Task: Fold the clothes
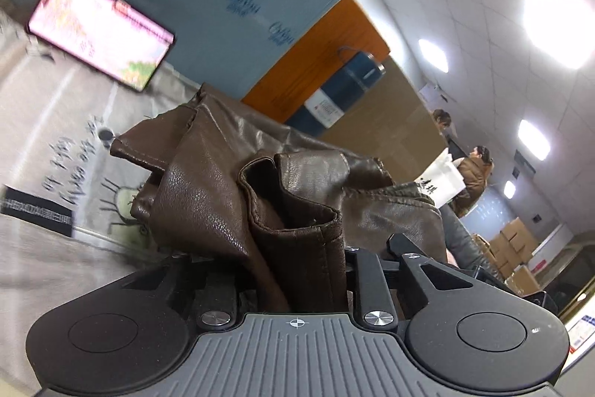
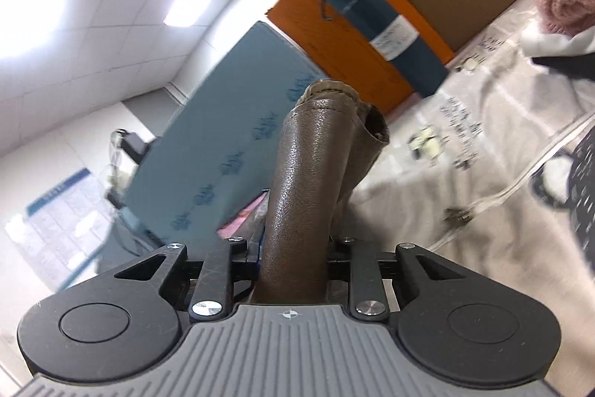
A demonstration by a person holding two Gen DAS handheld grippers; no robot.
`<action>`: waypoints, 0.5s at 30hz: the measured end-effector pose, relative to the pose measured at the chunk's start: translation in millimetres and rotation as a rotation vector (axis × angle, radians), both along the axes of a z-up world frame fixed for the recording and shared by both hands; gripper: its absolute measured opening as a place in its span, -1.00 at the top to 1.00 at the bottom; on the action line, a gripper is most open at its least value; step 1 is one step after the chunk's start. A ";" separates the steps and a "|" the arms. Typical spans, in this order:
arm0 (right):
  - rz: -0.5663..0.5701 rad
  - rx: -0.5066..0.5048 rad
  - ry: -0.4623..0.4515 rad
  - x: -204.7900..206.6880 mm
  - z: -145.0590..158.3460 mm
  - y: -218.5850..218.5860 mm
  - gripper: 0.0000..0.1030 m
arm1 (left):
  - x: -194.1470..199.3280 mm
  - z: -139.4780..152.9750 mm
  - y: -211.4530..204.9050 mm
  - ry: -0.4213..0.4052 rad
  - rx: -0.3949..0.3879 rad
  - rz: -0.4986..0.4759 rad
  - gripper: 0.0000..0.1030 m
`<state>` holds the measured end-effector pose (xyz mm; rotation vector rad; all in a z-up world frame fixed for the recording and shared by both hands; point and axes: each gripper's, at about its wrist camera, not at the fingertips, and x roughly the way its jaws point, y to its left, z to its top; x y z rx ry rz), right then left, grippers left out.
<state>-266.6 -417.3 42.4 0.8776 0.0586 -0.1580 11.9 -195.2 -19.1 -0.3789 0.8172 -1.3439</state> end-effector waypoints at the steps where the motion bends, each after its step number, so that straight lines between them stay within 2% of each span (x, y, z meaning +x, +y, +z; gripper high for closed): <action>1: 0.011 0.014 -0.018 -0.5 3.5 5.6 0.56 | -0.4 4.5 9.3 -0.009 -0.007 0.006 0.57; 8: 0.148 -0.008 -0.087 25.5 37.0 58.0 0.56 | 6.3 30.5 94.5 -0.097 -0.085 0.131 0.56; 15: 0.380 -0.092 -0.150 104.9 79.8 118.0 0.56 | 13.3 48.6 198.1 -0.245 -0.211 0.418 0.56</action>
